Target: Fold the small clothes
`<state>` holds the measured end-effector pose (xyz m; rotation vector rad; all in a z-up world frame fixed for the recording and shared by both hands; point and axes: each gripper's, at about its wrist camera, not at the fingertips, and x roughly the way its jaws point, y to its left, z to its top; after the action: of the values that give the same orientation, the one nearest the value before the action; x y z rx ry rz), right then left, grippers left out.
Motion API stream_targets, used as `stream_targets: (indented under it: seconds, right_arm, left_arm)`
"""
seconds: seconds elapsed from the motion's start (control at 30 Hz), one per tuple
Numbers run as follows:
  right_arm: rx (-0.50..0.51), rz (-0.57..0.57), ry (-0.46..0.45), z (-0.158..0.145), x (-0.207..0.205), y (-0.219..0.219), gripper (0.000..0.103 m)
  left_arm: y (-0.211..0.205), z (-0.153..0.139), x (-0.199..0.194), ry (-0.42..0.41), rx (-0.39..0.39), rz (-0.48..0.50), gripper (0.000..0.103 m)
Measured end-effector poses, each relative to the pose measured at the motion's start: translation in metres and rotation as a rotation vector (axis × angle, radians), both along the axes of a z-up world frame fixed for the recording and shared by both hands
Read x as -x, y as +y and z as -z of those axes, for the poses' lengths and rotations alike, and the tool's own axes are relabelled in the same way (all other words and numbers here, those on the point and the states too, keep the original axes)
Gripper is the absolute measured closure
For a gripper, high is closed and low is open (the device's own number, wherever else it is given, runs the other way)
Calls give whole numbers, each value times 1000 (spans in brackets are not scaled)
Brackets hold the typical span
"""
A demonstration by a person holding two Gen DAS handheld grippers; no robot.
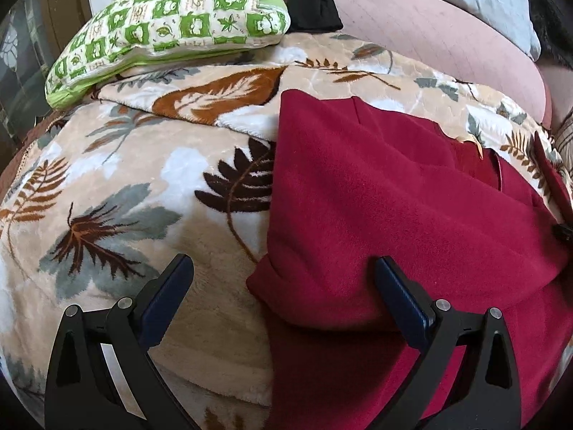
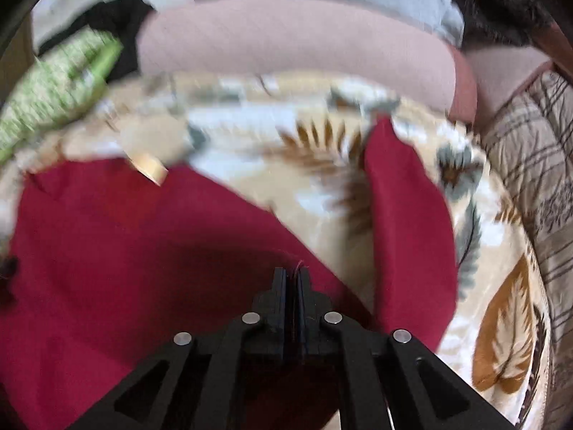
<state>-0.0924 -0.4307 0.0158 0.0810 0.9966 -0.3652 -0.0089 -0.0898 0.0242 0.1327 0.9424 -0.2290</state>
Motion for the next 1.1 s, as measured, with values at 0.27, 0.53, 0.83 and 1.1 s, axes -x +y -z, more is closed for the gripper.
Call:
stream_targets:
  seconds: [0.27,0.53,0.83,1.1]
  right_arm:
    - [-85,-67,10,-7,28,16,88]
    - [-84,100,-198,-71,47,-34,58]
    - [-37,175,-19,-29,-42,-76,55]
    - [-36,241,-83,-33,1,-116,99]
  left_arm:
    - [-3,-6,6,-31,-26,6,2]
    - [9,-21,6,-52,30,-15,2]
    - [9,-15,1,-39,18,-13,2]
    - [12,-12,-2,-26,18,-25,2]
